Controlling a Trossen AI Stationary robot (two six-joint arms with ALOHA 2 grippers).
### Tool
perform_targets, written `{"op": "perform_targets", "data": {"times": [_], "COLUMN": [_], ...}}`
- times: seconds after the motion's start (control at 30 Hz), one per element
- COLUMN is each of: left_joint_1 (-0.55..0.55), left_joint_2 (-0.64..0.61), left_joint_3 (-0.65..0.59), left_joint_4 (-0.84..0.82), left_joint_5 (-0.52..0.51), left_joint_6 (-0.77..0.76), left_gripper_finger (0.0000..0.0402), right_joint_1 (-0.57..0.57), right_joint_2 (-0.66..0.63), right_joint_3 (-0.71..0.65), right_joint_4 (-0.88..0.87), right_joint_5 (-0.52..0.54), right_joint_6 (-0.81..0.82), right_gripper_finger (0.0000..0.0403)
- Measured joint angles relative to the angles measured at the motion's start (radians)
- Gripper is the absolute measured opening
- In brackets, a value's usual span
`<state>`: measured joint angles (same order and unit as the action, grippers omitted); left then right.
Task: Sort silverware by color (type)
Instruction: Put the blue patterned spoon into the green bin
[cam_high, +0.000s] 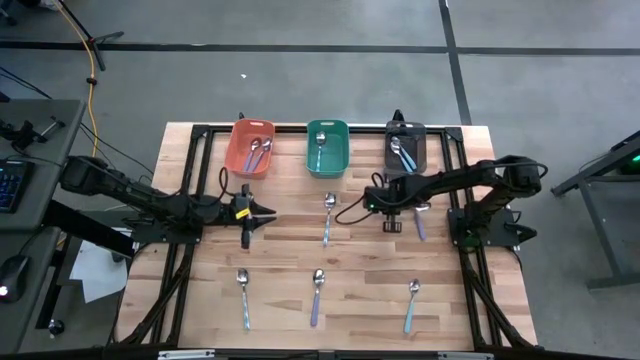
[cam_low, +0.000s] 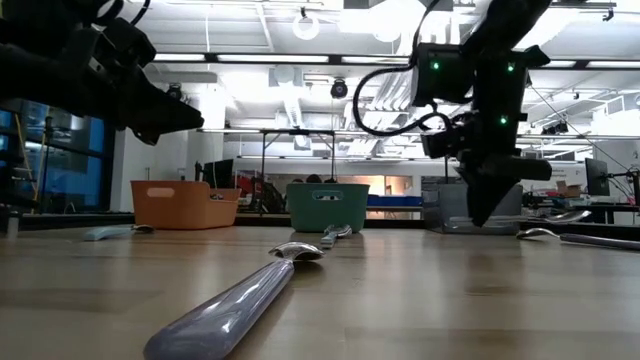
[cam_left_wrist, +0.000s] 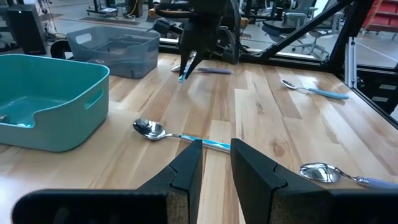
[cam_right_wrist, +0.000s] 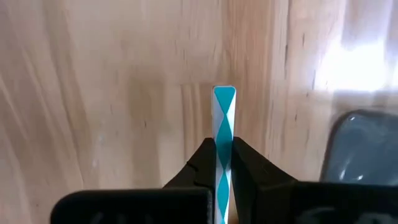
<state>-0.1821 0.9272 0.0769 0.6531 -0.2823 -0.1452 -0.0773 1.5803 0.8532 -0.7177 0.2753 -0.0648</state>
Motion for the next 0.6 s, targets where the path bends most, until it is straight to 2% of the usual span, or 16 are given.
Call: {"op": "perform_targets", "data": {"times": [0.13,0.4,0.6], "left_joint_1": [-0.008,-0.023,-0.023], "left_joint_2": [0.000,0.000,0.000], "left_joint_3": [0.000,0.000,0.000], "left_joint_4": [0.000,0.000,0.001], "left_joint_5": [-0.002,-0.003,-0.003], "left_joint_6": [-0.001,0.001,-0.003], "left_gripper_finger": [0.0076,0.0076,0.0076], "right_joint_1": [0.016,0.020,0.010], "right_joint_2": [0.000,-0.001,0.064], "right_joint_3": [0.043,0.223,0.358], "right_joint_4": [0.002,0.034,0.110], "right_joint_5": [0.027,0.062,0.097], "right_joint_6": [-0.052,-0.226,-0.444], "right_gripper_finger": [0.0005,0.0005,0.0005]}}
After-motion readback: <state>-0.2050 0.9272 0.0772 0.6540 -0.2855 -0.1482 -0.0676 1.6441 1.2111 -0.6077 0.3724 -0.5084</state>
